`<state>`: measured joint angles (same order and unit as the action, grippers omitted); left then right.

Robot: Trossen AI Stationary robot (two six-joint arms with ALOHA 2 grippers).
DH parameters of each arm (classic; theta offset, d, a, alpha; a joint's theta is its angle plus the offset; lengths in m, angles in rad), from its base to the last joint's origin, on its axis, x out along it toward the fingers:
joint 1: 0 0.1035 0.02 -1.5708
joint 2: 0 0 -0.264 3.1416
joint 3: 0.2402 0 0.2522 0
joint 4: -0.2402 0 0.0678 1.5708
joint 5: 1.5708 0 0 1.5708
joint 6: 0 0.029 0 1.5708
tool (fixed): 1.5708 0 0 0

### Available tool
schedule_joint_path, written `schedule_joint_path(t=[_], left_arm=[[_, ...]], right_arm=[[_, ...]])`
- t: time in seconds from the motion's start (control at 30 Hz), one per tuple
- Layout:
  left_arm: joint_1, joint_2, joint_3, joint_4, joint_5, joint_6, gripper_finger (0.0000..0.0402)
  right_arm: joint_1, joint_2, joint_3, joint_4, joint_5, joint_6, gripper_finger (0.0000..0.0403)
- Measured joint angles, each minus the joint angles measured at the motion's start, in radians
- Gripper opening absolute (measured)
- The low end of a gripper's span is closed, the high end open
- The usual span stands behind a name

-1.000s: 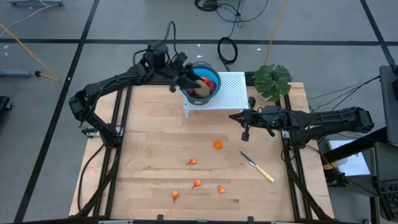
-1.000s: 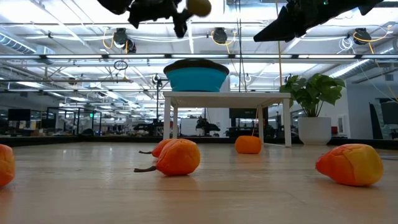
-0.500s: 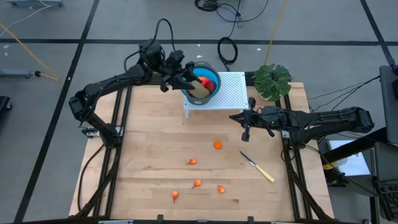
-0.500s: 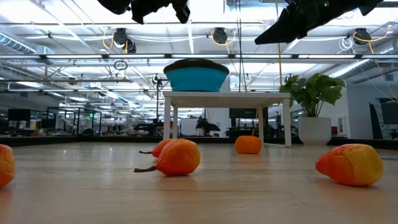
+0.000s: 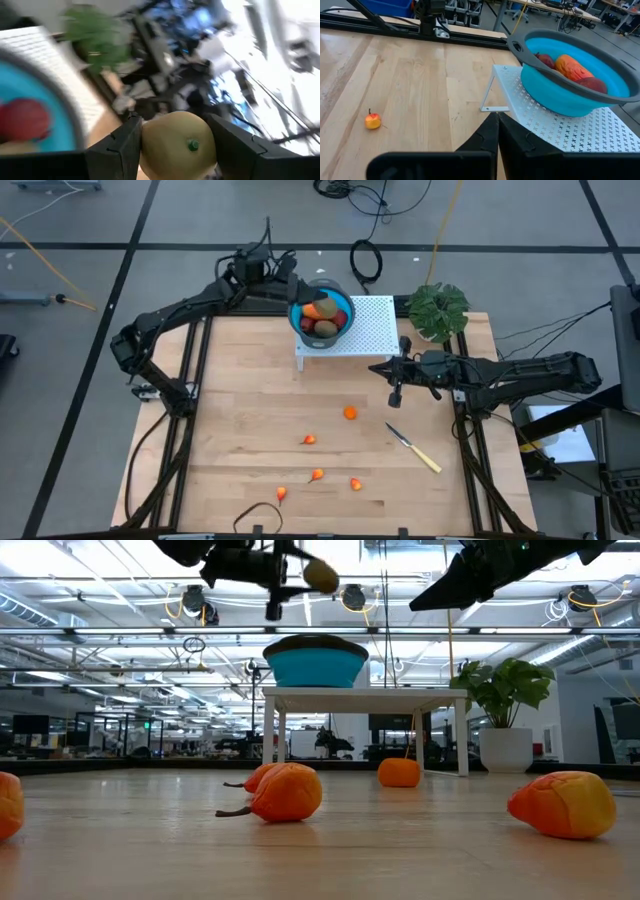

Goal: Pick & Place Fruit
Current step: Put the kiwi into the blue strainer bowl on the shelf

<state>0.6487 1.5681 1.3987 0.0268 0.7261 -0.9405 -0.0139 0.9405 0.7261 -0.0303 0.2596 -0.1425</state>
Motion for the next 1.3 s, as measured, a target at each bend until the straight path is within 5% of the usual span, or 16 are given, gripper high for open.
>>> schedule_joint_path(t=[0.2,0.63,0.87,1.03,1.3], left_arm=[[0.021,0.0,0.0,-0.148,-0.135,0.105,0.0202],[-0.051,0.0,0.0,-0.23,-0.275,0.9,0.0202],[-0.131,0.0,0.0,-0.377,-0.526,1.345,0.0202],[-0.173,0.0,0.0,-0.451,-0.621,1.499,0.0202],[-0.196,0.0,0.0,-0.452,-0.686,1.522,0.0202]], right_arm=[[0.0,0.0,0.0,0.0,0.0,0.0,0.0],[0.0,0.0,0.0,0.0,0.0,0.0,0.0],[0.0,0.0,0.0,0.0,0.0,0.0,0.0],[0.0,0.0,0.0,0.0,0.0,0.0,0.0],[0.0,0.0,0.0,0.0,0.0,0.0,0.0]])
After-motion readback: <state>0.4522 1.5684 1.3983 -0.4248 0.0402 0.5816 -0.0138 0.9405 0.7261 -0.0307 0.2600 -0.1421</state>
